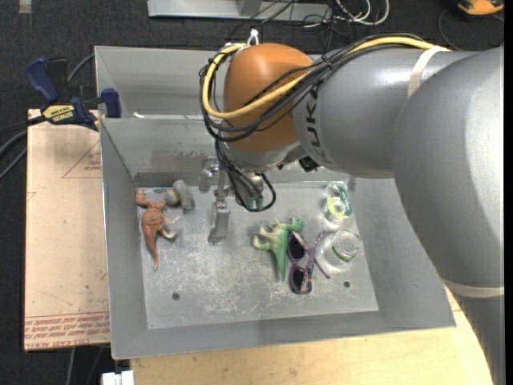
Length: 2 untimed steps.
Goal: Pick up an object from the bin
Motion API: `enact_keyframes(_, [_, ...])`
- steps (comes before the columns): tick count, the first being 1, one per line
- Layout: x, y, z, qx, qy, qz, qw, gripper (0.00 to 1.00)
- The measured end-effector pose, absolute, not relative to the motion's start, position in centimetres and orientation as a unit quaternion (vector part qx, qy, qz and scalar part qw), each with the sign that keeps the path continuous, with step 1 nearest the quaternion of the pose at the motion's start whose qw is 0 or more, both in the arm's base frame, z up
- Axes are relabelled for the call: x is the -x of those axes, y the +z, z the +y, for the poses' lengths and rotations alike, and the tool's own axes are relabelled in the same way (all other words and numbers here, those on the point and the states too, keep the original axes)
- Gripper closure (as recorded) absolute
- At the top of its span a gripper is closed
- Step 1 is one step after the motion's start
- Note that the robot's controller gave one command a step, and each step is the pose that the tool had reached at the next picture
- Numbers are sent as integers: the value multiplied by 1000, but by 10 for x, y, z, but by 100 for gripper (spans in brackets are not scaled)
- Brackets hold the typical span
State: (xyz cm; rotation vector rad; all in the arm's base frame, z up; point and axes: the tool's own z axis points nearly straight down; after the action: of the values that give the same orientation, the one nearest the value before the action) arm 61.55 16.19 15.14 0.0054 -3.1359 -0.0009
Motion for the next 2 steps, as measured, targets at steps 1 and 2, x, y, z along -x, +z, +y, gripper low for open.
enact_keyframes(1, [-617, 156, 161, 0, -1, -1000, -1, 0])
enact_keyframes(2, [-594, 69, 172, -10, -1, -1000, 3, 0])
